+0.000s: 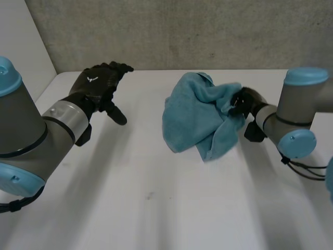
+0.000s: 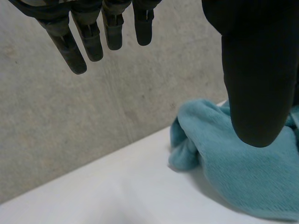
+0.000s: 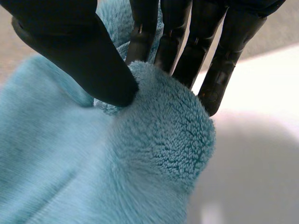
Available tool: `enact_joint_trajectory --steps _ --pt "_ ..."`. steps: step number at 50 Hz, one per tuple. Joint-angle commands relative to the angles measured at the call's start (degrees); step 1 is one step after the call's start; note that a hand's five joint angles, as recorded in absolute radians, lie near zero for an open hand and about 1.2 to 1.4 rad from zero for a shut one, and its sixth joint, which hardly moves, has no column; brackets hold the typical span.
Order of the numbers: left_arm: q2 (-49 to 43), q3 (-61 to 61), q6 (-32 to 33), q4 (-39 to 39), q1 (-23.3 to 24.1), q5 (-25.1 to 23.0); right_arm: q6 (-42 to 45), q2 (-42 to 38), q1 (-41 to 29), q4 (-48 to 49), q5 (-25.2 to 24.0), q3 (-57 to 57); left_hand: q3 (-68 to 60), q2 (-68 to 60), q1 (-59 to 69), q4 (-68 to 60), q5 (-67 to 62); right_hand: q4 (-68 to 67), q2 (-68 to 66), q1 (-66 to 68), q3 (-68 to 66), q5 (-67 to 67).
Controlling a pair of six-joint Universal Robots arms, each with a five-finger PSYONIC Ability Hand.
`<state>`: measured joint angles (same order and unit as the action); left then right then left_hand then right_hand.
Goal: Fold the laundry
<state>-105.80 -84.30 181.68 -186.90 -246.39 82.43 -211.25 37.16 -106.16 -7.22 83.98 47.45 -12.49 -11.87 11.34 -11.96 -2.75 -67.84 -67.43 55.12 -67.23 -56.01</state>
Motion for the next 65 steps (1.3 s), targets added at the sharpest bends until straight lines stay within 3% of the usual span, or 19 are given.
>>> enact_joint_trajectory --steps 1,5,13,25,37,42,47,49,53,57,61,62,65 --pt "0.0 3.2 0.1 -3.6 -1.4 0.0 21.2 16.6 -4.2 0.2 -4.6 9.3 2.4 1.8 -1.3 1.9 2.7 -12.2 -12.6 24.9 -12.8 -14.0" --pt "-0.4 6.3 0.0 -6.5 -1.5 -0.3 34.7 24.4 -9.0 -0.1 -7.2 14.7 2.4 1.8 -1.3 1.9 2.7 -12.2 -12.6 24.9 -12.8 -14.0" --pt "-4.8 10.4 0.0 -8.9 -1.5 -3.8 46.3 41.0 -15.7 -0.6 -15.1 29.0 2.4 1.8 -1.3 1.9 2.7 -12.2 -12.6 24.9 -12.8 -14.0" --pt "-16.7 9.3 0.0 -8.7 -0.1 -26.4 49.4 58.9 -15.9 -4.2 -25.5 41.8 2.4 1.8 -1.3 1.9 2.7 -12.2 -12.6 24.9 -12.8 -14.0" --pt "-24.0 10.5 -0.1 -8.3 7.5 -38.5 48.8 62.5 -14.9 -4.8 -28.1 46.4 2.4 1.8 -1.3 1.9 2.7 -12.2 -12.6 24.9 -12.8 -14.0" --pt "-25.2 10.8 -0.1 -8.3 8.4 -39.0 48.9 62.5 -14.8 -4.6 -28.1 47.4 0.1 -0.5 1.1 -0.4 0.3 -12.2 -12.6 24.9 -12.8 -14.0" --pt "-26.5 11.1 0.0 -8.3 9.7 -40.3 48.7 62.4 -14.5 -4.3 -27.8 47.7 -18.0 -18.7 19.2 -18.6 -17.8 -12.2 -12.6 24.9 -12.8 -14.0" --pt "-26.8 11.5 0.0 -8.3 9.9 -40.6 48.7 62.4 -14.2 -4.1 -27.7 47.8 -35.5 -36.1 36.6 -36.0 -35.2 -12.2 -12.6 24.9 -12.8 -14.0" --pt "-26.5 12.2 0.0 -8.2 9.9 -40.5 48.7 62.4 -11.8 -3.9 -27.7 47.7 -65.8 -66.4 66.9 -66.3 -65.5 -12.2 -12.6 24.9 -12.8 -14.0" --pt "-25.5 13.7 -0.2 -8.8 9.5 -38.0 48.3 62.3 -9.2 -3.1 -27.4 47.0 -67.5 -68.1 68.7 -68.0 -67.3 -12.2 -12.6 24.9 -12.8 -14.0" --pt "-23.1 17.1 -0.1 -10.1 8.4 -24.2 43.8 61.6 -5.8 -1.4 -25.5 44.7 -67.5 -68.1 68.7 -68.0 -67.3 -12.2 -12.6 24.9 -12.8 -14.0" --pt "-21.1 17.5 -0.2 -11.5 7.0 -15.9 43.8 61.6 -5.8 -1.4 -25.5 44.7 -67.5 -68.1 68.7 -68.0 -67.3 -12.2 -12.6 24.9 -12.8 -14.0" --pt "-17.3 16.5 0.0 -14.2 4.3 -4.2 39.0 60.3 -5.3 0.7 -23.3 42.6 -67.5 -68.1 68.7 -68.0 -67.3 -12.2 -12.6 24.9 -12.8 -14.0"
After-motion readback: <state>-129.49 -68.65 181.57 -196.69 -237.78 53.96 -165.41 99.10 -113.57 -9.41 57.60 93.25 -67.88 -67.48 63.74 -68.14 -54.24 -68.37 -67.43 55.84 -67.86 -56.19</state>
